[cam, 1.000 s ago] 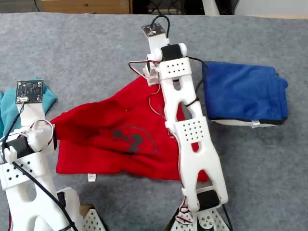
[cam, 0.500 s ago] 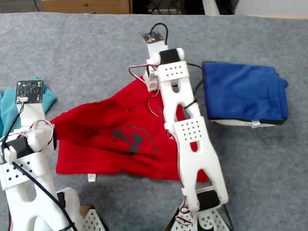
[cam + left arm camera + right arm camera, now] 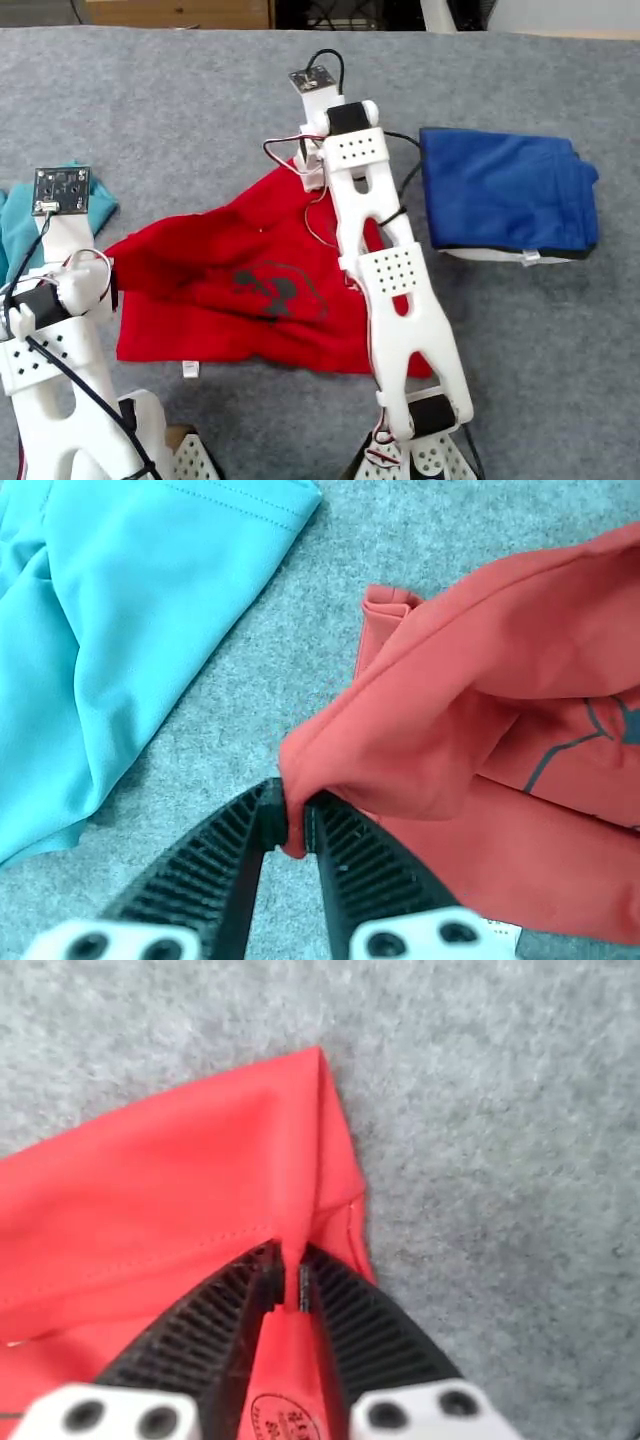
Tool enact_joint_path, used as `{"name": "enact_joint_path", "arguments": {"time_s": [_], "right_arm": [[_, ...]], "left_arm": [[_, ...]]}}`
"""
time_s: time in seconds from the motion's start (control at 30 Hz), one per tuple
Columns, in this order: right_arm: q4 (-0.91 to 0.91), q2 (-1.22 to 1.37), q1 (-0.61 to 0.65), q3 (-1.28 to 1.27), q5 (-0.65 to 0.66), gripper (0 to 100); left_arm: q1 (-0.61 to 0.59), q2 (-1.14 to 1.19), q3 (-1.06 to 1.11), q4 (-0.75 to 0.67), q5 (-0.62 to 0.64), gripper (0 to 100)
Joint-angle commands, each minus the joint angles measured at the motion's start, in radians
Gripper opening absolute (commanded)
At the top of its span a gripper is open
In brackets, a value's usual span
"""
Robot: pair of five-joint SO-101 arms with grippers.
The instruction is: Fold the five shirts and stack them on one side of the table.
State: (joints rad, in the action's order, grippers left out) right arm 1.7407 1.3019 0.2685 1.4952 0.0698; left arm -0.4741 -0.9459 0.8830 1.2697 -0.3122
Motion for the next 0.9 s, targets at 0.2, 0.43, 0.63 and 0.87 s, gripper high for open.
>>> {"name": "enact_joint_path", "arguments": {"time_s": [0.2, 0.43, 0.63, 0.87], "right_arm": [[0.006, -0.025, 0.009, 0.157, 0.017, 1.3], [0.012, -0.128, -0.008, 0.179, 0.069, 1.3], [0.009, -0.286, -0.055, 0.176, 0.069, 1.3], [0.012, -0.426, -0.112, 0.176, 0.068, 1.3]], "left_arm": [[-0.005, -0.018, -0.015, -0.011, 0.0, 3], [-0.019, -0.018, -0.062, -0.017, -0.005, 3], [-0.14, -0.017, -0.231, -0.075, -0.005, 3], [-0.188, -0.017, -0.493, -0.104, -0.006, 3]]}}
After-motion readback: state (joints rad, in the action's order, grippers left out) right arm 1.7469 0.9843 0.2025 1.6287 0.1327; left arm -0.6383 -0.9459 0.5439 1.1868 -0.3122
